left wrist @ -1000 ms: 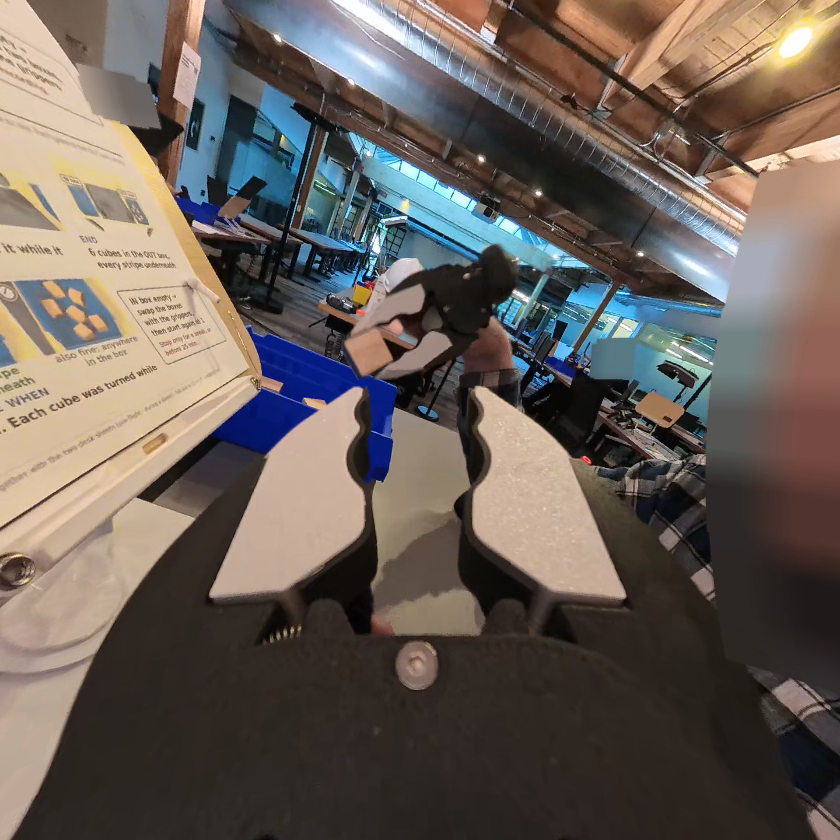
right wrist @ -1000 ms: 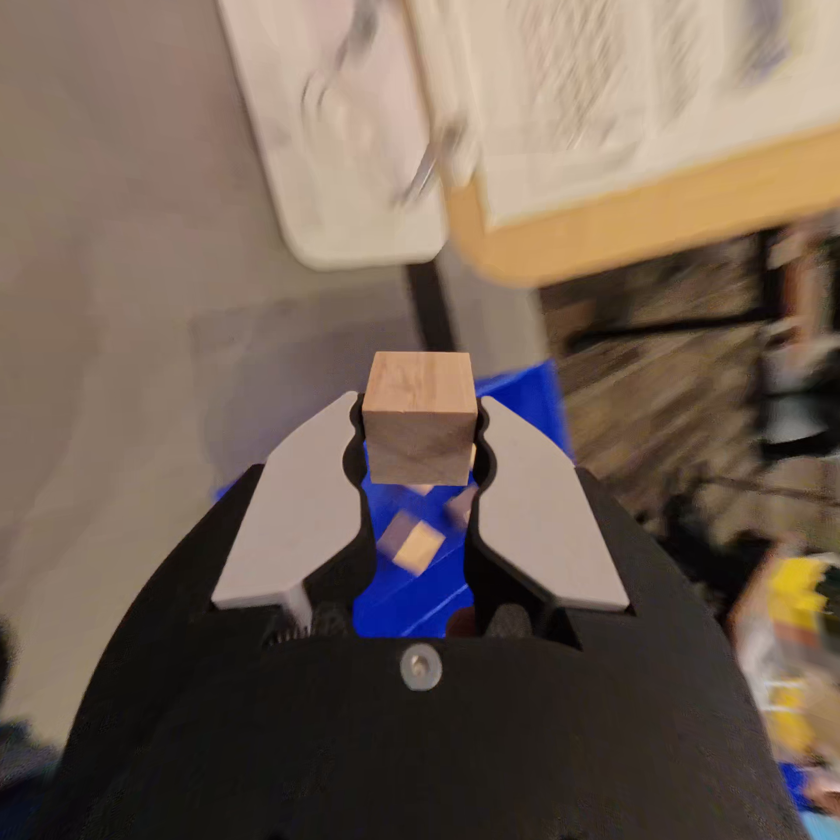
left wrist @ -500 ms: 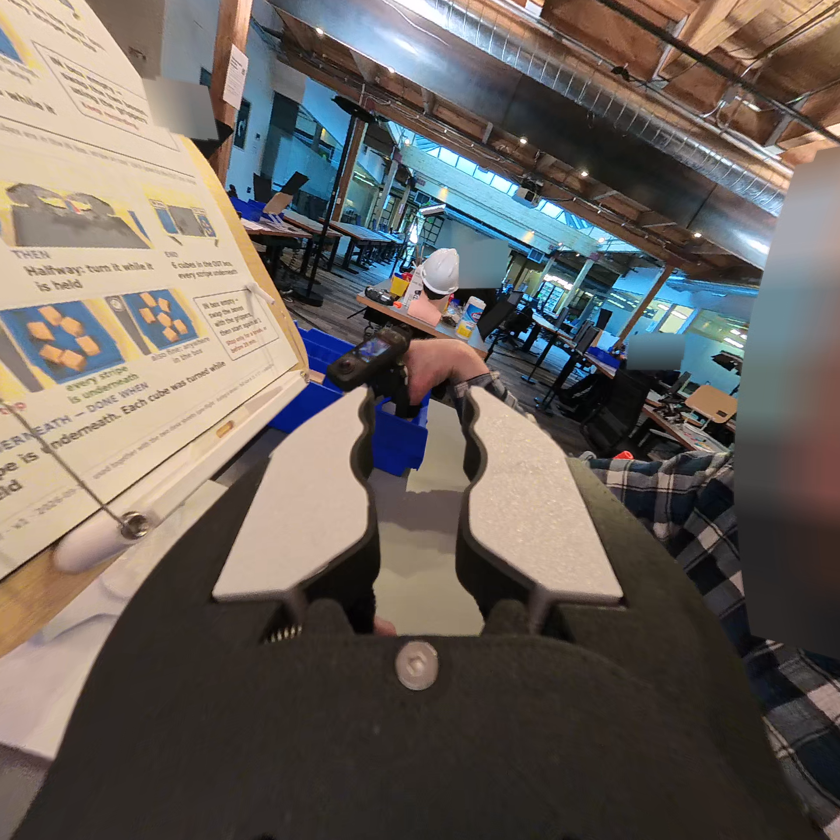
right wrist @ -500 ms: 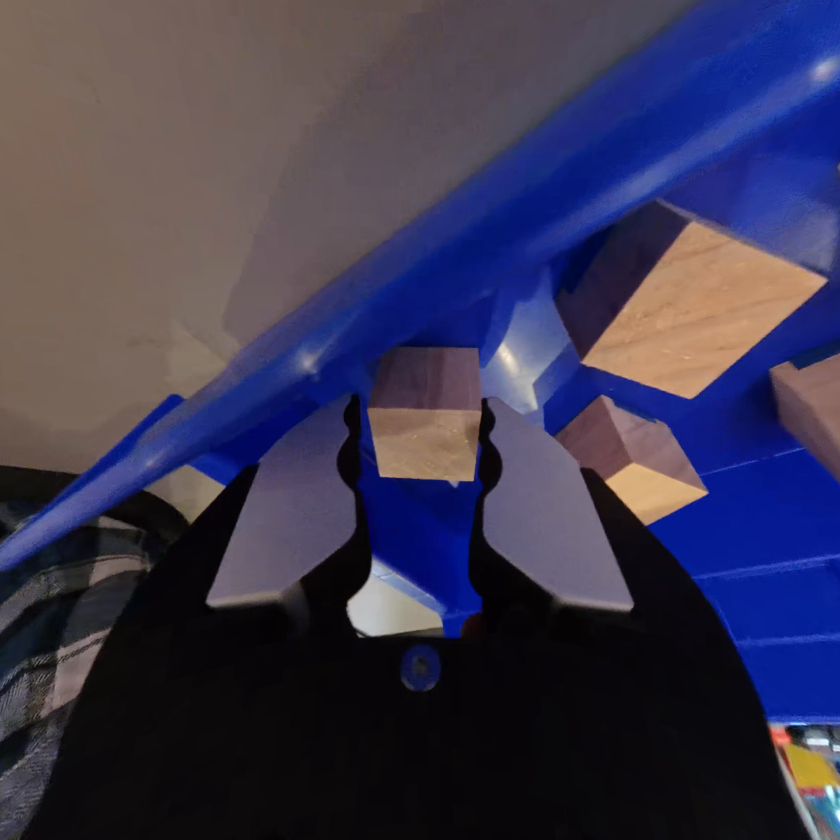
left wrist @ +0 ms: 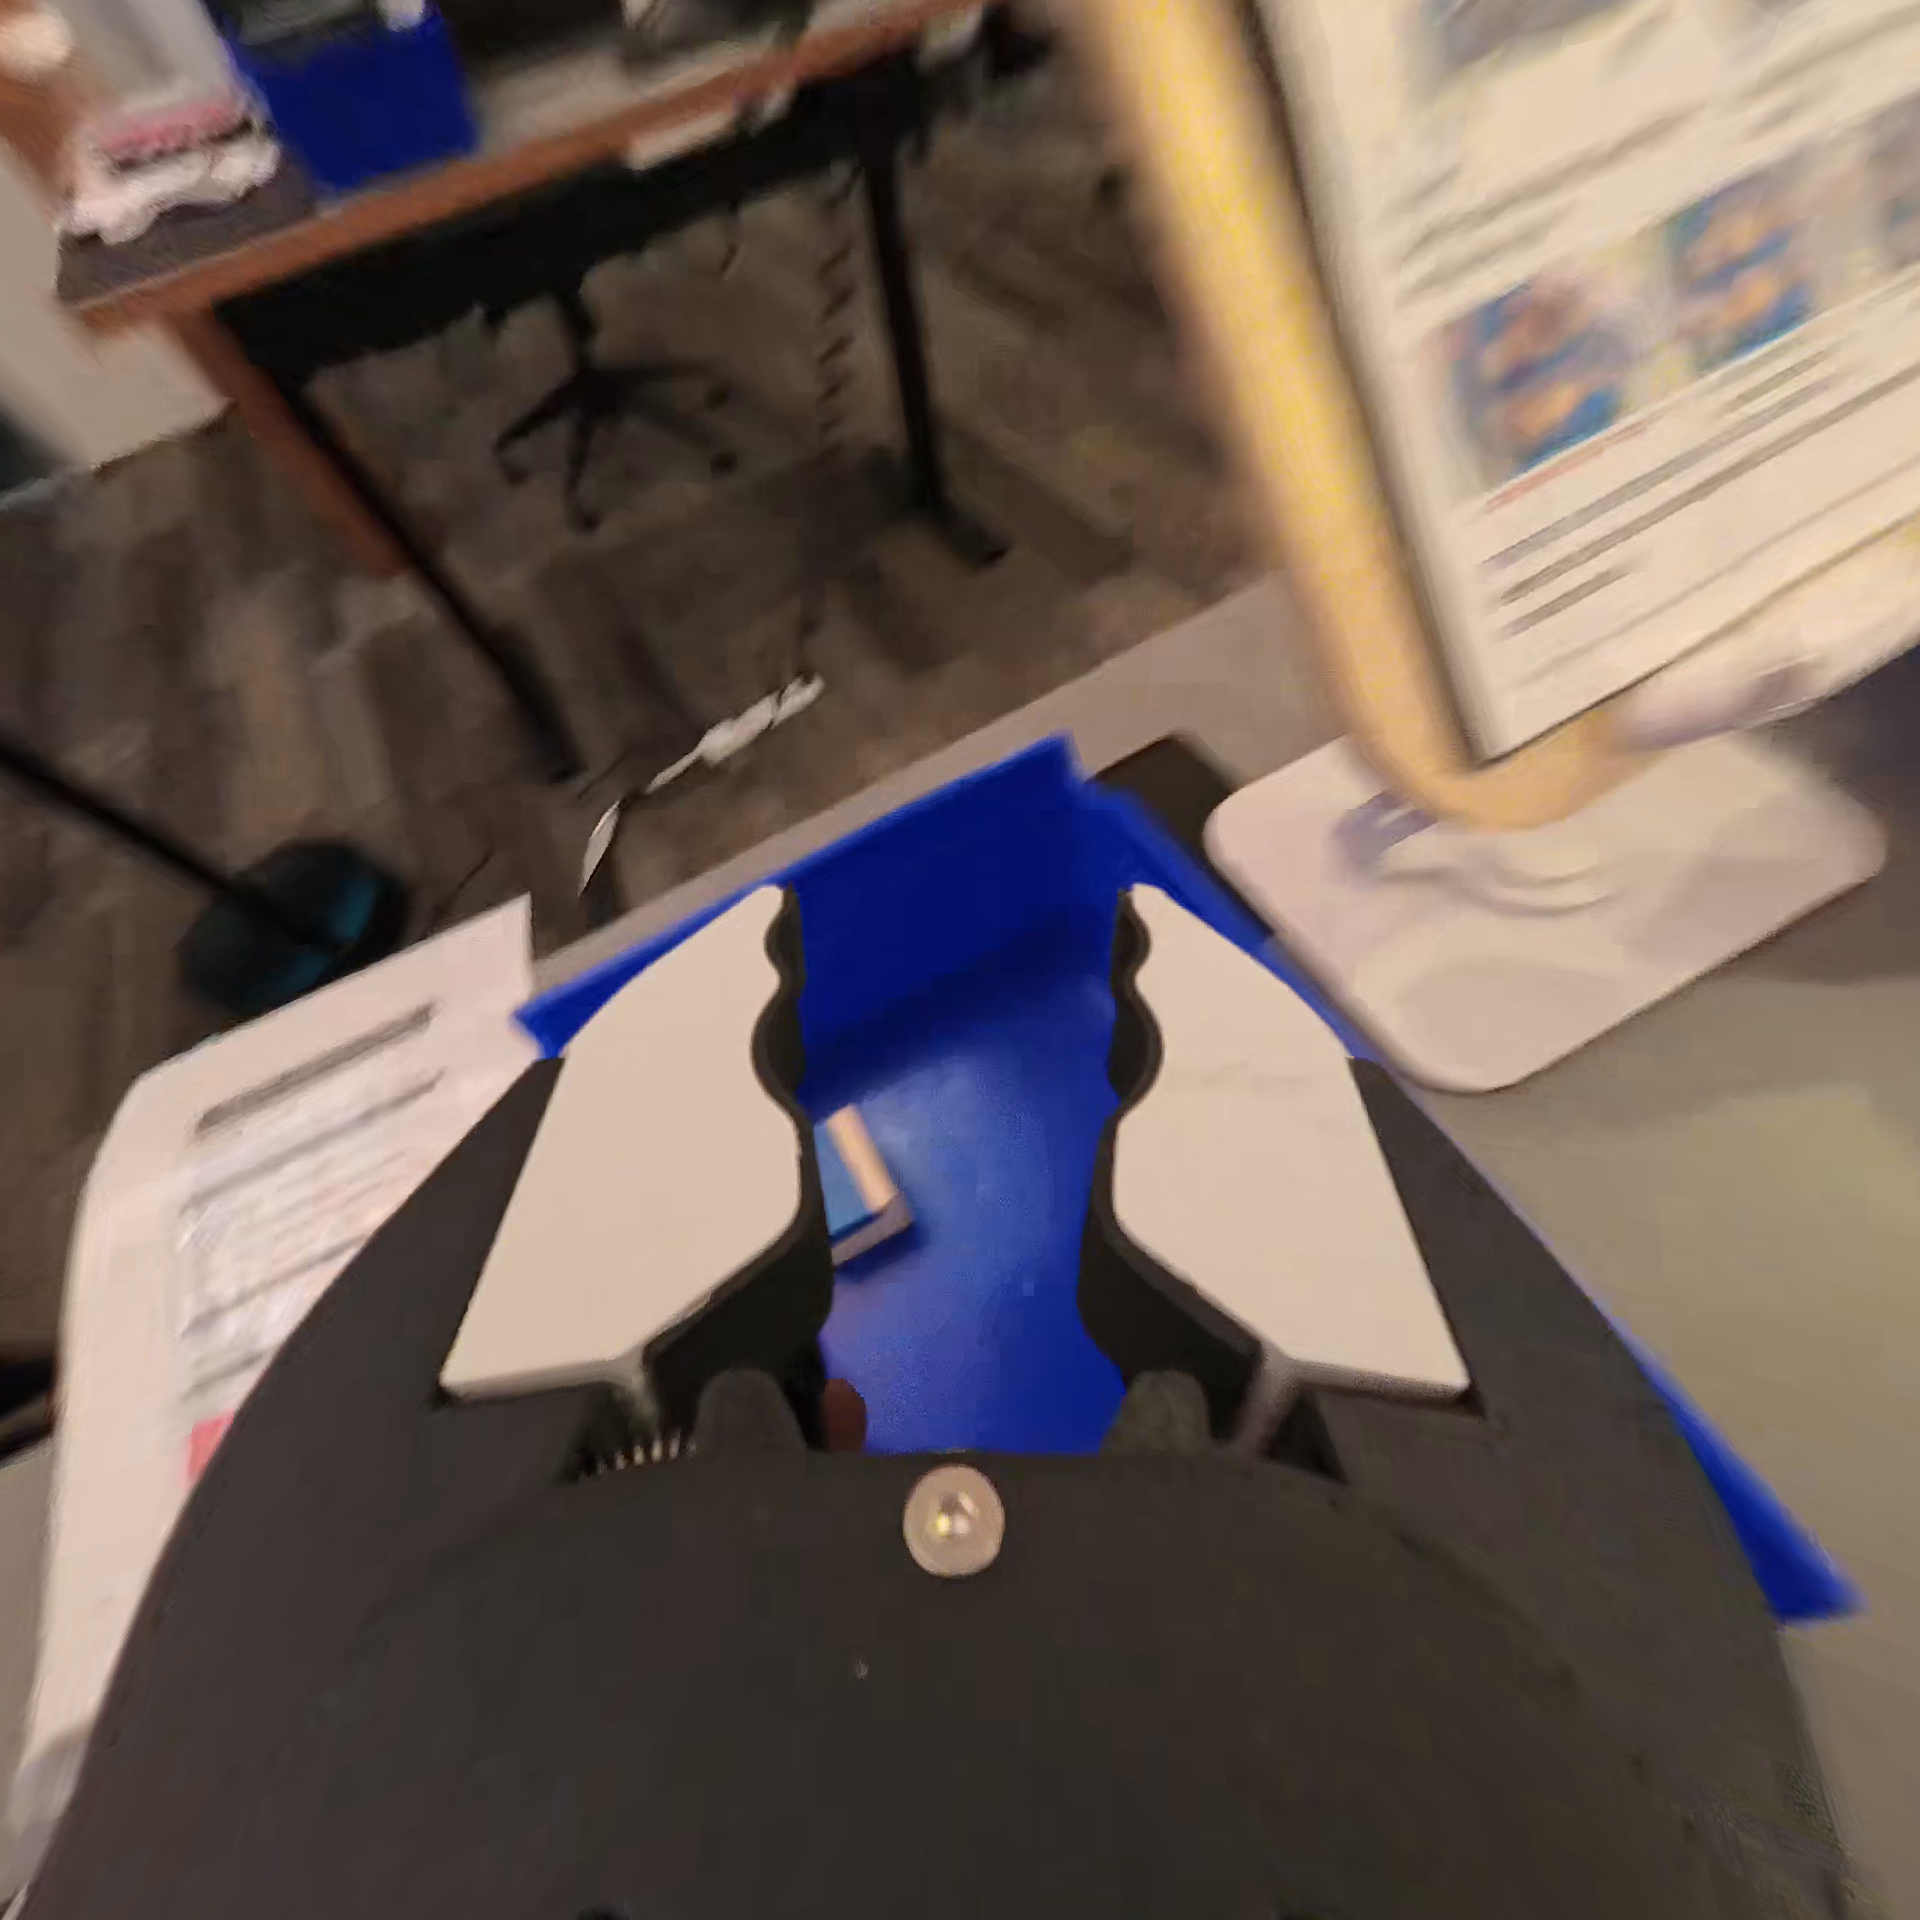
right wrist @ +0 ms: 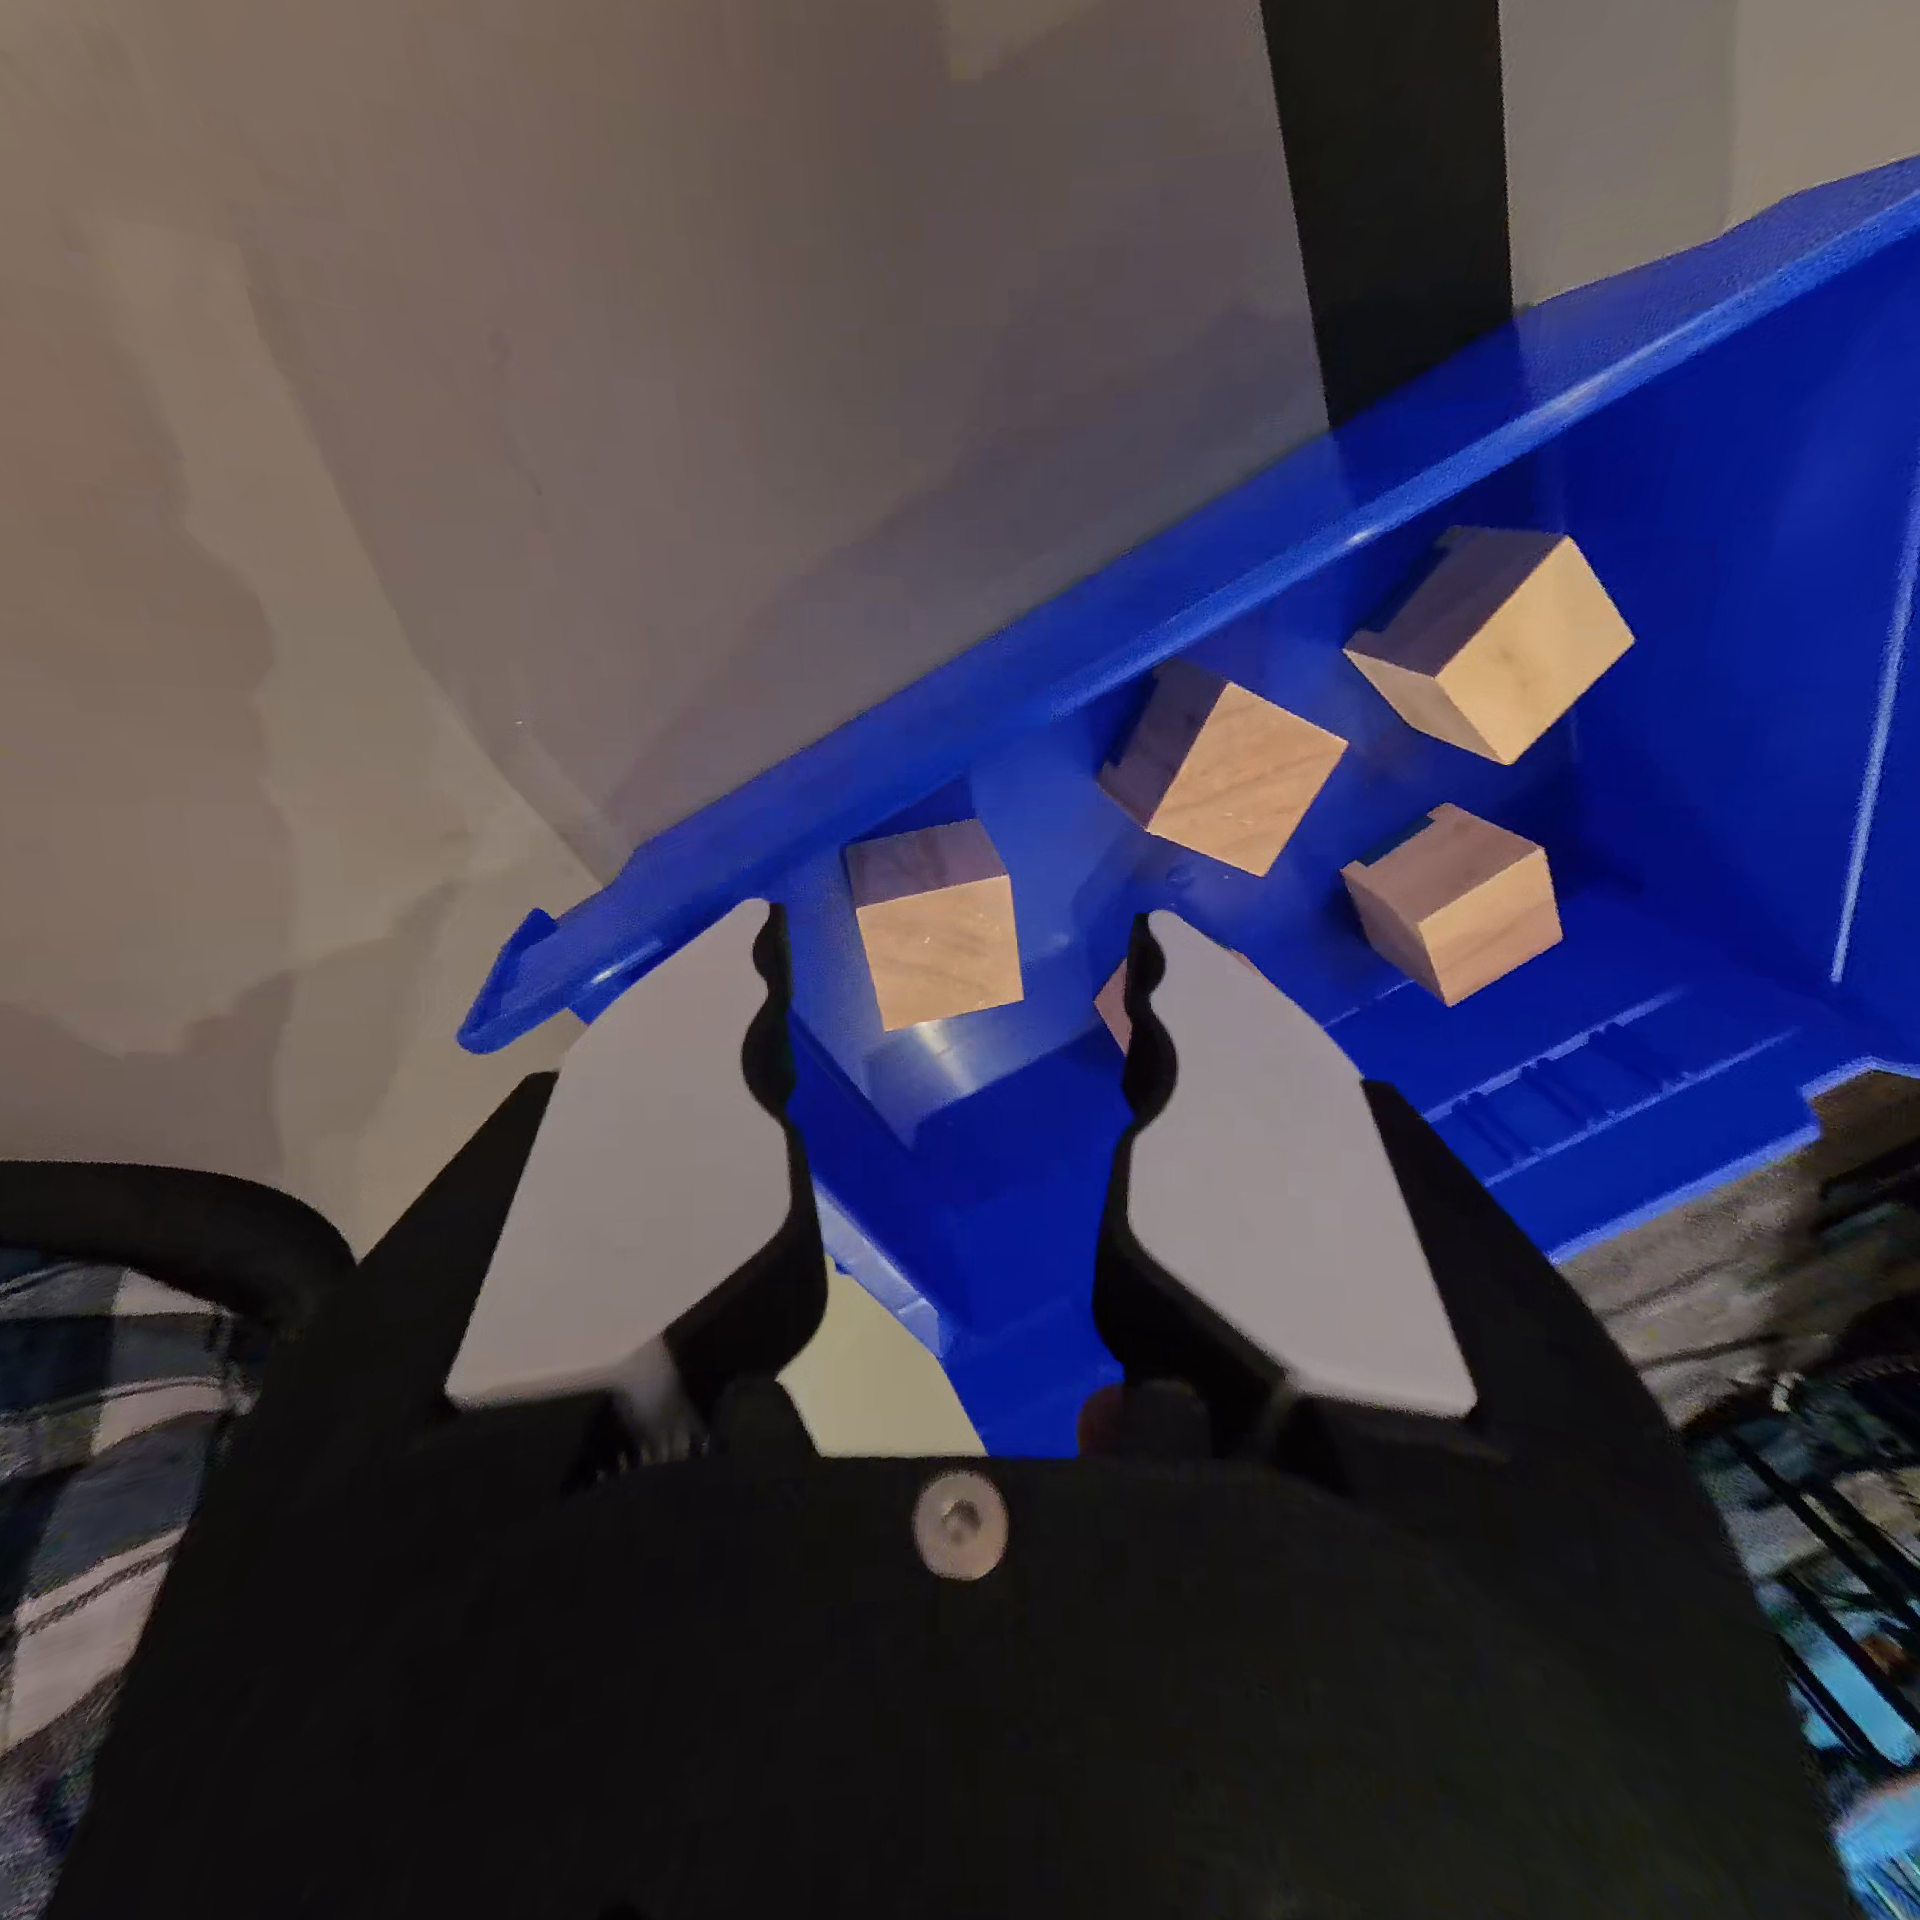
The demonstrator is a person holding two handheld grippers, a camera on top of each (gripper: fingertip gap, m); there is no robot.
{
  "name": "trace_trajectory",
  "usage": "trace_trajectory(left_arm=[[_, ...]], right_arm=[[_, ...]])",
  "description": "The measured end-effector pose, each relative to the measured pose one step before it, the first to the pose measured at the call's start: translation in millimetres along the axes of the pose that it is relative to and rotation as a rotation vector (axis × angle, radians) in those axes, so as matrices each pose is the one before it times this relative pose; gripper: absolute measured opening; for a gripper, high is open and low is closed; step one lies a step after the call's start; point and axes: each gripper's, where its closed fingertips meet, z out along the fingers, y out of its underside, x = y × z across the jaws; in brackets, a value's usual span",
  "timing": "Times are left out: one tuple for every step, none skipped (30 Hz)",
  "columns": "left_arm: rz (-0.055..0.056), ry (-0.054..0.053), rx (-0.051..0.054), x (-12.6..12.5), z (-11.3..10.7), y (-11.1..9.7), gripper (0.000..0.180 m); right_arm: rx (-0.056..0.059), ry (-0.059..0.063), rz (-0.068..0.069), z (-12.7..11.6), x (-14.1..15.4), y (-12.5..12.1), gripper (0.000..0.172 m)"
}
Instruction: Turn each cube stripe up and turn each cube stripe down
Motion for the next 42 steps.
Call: trace_trajectory(left_arm=[[-0.0025, -0.0498, -0.0772, -14.08, 9.04, 18.15, 0.059], [0.0028, -0.0415, -0.0792, -11.20, 10.82, 17.98, 0.061], [0.0114, -0.0333, -0.0667, -8.04, 11.68, 15.16, 0.064], [0.0094, -0.0206, -0.0453, -4.19, 11.09, 11.04, 0.065], [-0.0014, -0.0230, -0.0485, -3.33, 10.69, 10.47, 0.065], [-0.0049, -0.0135, -0.0576, -0.91, 10.27, 10.33, 0.067], [-0.0034, 0.0048, -0.0467, 2.40, 9.12, 7.67, 0.070], [-0.0077, 0.0021, -0.0415, 2.14, 7.47, 6.63, 0.071], [-0.0061, -0.0099, -0.0377, 0.10, 6.38, 5.87, 0.072], [-0.0031, -0.0120, -0.0285, -0.35, 5.93, 4.78, 0.073], [-0.0058, -0.0148, -0.0327, -1.17, 5.46, 5.12, 0.074], [0.0035, -0.0129, -0.0351, -0.31, 4.90, 5.20, 0.074], [0.0069, -0.0134, -0.0344, -0.20, 4.65, 5.16, 0.074], [0.0038, -0.0190, -0.0320, -1.15, 4.75, 4.62, 0.074], [0.0059, -0.0127, -0.0269, 0.03, 4.62, 3.78, 0.071], [0.0101, -0.0040, -0.0266, 1.72, 4.82, 3.52, 0.068], [0.0102, 0.0027, -0.0245, 2.61, 5.25, 3.45, 0.062], [0.0130, -0.0018, -0.0135, 1.88, 4.24, 1.79, 0.054], [0.0257, -0.0272, 0.0407, -1.52, -0.60, -5.83, 0.052], [0.0063, -0.0205, 0.0402, -2.09, -3.36, -6.26, 0.052], [-0.0002, 0.0075, 0.0267, 0.39, -4.57, -5.02, 0.052], [-0.0076, 0.0170, 0.0279, 0.51, -6.55, -4.96, 0.052], [-0.0146, 0.0138, 0.0445, -1.24, -9.24, -6.89, 0.052], [-0.0190, 0.0057, 0.0540, -3.42, -11.54, -8.51, 0.051], [-0.0201, 0.0132, 0.0525, -2.93, -13.68, -9.11, 0.051], [-0.0320, 0.0491, 0.0753, 1.76, -16.70, -13.27, 0.051], [-0.0479, 0.0824, 0.1217, 7.05, -19.99, -20.65, 0.051], [-0.0646, 0.0739, 0.1137, 7.45, -19.70, -21.56, 0.051], [-0.0405, 0.1049, 0.1009, 15.74, -17.82, -21.11, 0.051], [-0.0131, 0.1297, 0.1084, 24.12, -15.54, -22.25, 0.051], [-0.0100, 0.1185, 0.1130, 26.15, -11.38, -22.58, 0.051], [-0.0185, 0.1152, 0.0965, 27.02, -5.72, -19.17, 0.051], [-0.0279, 0.1328, 0.0638, 29.28, 0.20, -12.81, 0.051], [-0.0285, 0.1267, 0.0690, 27.89, 3.85, -10.31, 0.051], [-0.0293, 0.1140, 0.0677, 24.70, 7.07, -6.81, 0.051], [-0.0341, 0.1064, 0.0329, 21.02, 10.17, 0.24, 0.051], [-0.0260, 0.0809, 0.0096, 15.50, 11.95, 5.52, 0.051], [-0.0175, 0.0597, 0.0084, 11.16, 12.16, 7.79, 0.051], [-0.0224, 0.0510, 0.0005, 8.34, 12.23, 9.88, 0.051], [-0.0301, 0.0456, -0.0107, 6.09, 12.16, 11.75, 0.051], [-0.0300, 0.0408, -0.0067, 4.86, 11.29, 11.12, 0.051], [-0.0255, 0.0394, -0.0051, 4.45, 10.37, 10.92, 0.051]], right_arm=[[-0.0114, 0.0155, -0.0078, 0.21, 0.72, -0.39, 0.063], [-0.0068, 0.0077, 0.0022, -0.06, 0.31, -0.33, 0.063], [-0.0056, -0.0017, 0.0108, -0.05, -0.33, 0.40, 0.064], [-0.0074, -0.0060, 0.0142, 0.16, -0.45, 1.27, 0.066], [-0.0053, -0.0030, 0.0064, 0.06, -0.17, 1.11, 0.068], [0.0033, 0.0015, -0.0038, -0.26, 0.06, -0.30, 0.068], [0.0059, 0.0011, -0.0035, -0.71, -0.14, -0.97, 0.067], [0.0008, 0.0022, 0.0025, -0.77, 0.01, -0.44, 0.067], [-0.0022, 0.0041, 0.0024, -0.79, 0.23, -0.27, 0.067], [-0.0012, 0.0056, -0.0048, -0.62, -0.04, -0.49, 0.066], [-0.0005, 0.0031, -0.0086, -0.35, -0.46, -0.55, 0.064], [-0.0015, 0.0008, -0.0048, -0.13, -0.58, -0.32, 0.063], [-0.0035, 0.0026, 0.0005, -0.09, 0.09, 0.09, 0.064], [-0.0021, 0.0030, 0.0008, -0.17, 0.22, 0.00, 0.064], [0.0004, 0.0012, 0.0000, -0.31, 0.01, -0.28, 0.064], [-0.0001, 0.0013, 0.0015, -0.43, -0.02, -0.13, 0.064], [-0.0008, 0.0030, 0.0016, -0.49, 0.20, -0.03, 0.064], [0.0003, 0.0039, -0.0001, -0.69, 0.08, -0.11, 0.064], [0.0023, 0.0047, 0.0017, -1.34, 0.21, -0.23, 0.064], [0.0017, 0.0086, 0.0048, -1.90, 0.93, 0.25, 0.064], [-0.0003, 0.0135, 0.0052, -2.11, 1.76, 0.87, 0.064], [-0.0037, 0.0162, 0.0088, -2.65, 2.35, 2.12, 0.064], [-0.0044, 0.0202, 0.0170, -3.37, 3.60, 3.16, 0.063], [0.0004, 0.0220, 0.0242, -4.60, 4.27, 3.57, 0.063], [0.0051, 0.0259, 0.0290, -6.05, 5.15, 3.70, 0.062], [0.0098, 0.0392, 0.0297, -7.99, 6.93, 3.22, 0.062], [0.0198, 0.0539, 0.0257, -10.00, 8.67, 1.37, 0.063], [0.0414, 0.0686, 0.0180, -12.49, 10.28, -3.24, 0.065], [0.0716, 0.0730, 0.0109, -15.08, 10.37, -9.80, 0.066], [0.1016, 0.0664, 0.0051, -16.66, 8.48, -17.20, 0.067], [0.1271, 0.0633, -0.0045, -17.33, 6.35, -24.44, 0.068], [0.1445, 0.0562, -0.0155, -16.51, 3.04, -29.95, 0.069], [0.1533, 0.0328, -0.0279, -13.86, -3.18, -33.42, 0.069], [0.1542, 0.0109, -0.0381, -10.18, -9.29, -34.79, 0.071], [0.1461, 0.0153, -0.0406, -5.87, -10.29, -33.86, 0.072], [0.1266, 0.0252, -0.0335, -2.10, -9.27, -30.45, 0.071], [0.1044, 0.0080, -0.0264, 1.13, -11.37, -25.37, 0.071], [0.0824, -0.0070, -0.0218, 3.46, -13.10, -19.79, 0.071], [0.0598, -0.0009, -0.0174, 5.12, -10.97, -14.51, 0.072], [0.0415, 0.0001, -0.0123, 5.29, -9.37, -10.02, 0.073], [0.0352, -0.0119, -0.0058, 5.05, -9.70, -7.81, 0.076], [0.0297, -0.0104, 0.0002, 4.75, -8.20, -5.77, 0.077]])
